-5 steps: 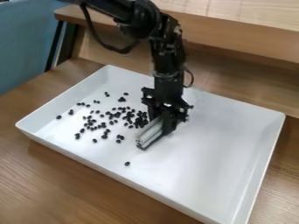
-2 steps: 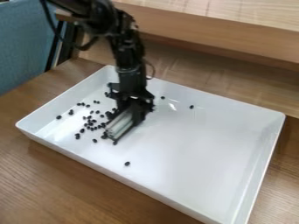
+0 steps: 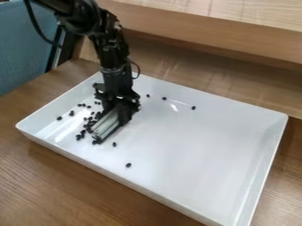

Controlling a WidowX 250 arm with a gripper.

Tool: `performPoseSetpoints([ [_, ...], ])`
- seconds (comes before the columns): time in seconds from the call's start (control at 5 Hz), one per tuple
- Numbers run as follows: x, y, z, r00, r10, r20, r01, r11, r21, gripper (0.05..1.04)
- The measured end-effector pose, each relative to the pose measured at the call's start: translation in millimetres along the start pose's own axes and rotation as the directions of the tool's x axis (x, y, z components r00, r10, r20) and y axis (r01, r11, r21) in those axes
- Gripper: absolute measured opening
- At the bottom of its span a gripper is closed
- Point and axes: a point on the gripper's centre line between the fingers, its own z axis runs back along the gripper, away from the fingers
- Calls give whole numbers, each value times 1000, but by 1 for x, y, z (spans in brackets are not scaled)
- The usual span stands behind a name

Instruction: Sweep into pile

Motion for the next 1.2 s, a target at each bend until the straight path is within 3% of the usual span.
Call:
performPoseSetpoints([
  [0.6,6,30,2,989,-141,-31,143,988,60,404],
  [1.0,6,38,1,989,-144,-18,144,988,56,404],
  [1.2,6,33,0,989,-148,-1,148,989,25,479],
])
